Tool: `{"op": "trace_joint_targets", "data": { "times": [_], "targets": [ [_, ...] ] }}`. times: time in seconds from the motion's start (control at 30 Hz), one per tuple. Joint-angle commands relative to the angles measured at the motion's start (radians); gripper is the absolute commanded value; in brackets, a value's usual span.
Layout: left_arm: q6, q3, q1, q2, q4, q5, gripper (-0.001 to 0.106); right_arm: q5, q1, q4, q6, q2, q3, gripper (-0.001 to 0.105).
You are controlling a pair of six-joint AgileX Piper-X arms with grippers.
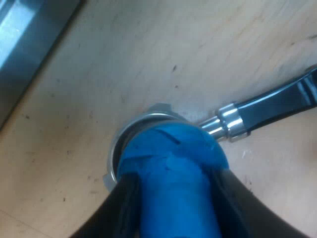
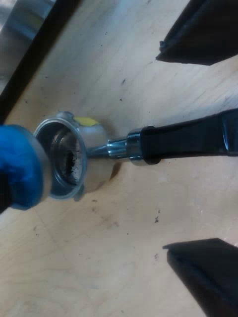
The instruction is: Grind coffee beans and then tamp
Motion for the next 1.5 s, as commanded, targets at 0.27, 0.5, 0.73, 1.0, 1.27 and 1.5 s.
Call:
{"op": "trace_joint_targets", "data": {
  "times": [0.27,0.5,0.73,1.0,1.27,1.5],
  "targets": [
    [0.003,-0.011,0.002,0.085,-0.003,-0.024,0.000,0.005,0.001,-0.014,0.002,-0.005,-0.002,0.074],
    [0.011,-0.011,0.002,0.126,-0.019,-0.023,0.000,0.005,0.001,-0.014,0.002,-0.005,-0.002,0.074],
    [0.011,-0.011,0.002,0.126,-0.034,-0.023,0.000,0.005,0.001,-0.014,0.002,-0.005,-0.002,0.074],
    [0.011,-0.011,0.002,0.126,-0.049,-0.023,0.000,0.005,0.001,-0.014,0.002,-0.005,-0.002,0.074],
    [0.034,0.017,0.002,0.136,-0.062,-0.023,0.000,0.005,0.001,-0.014,0.002,-0.005,-0.002,0.074],
    [0.037,0.047,0.002,0.189,-0.051,0.031,0.000,0.005,0.001,-0.014,0.002,-0.005,-0.002,0.074]
  ]
}}
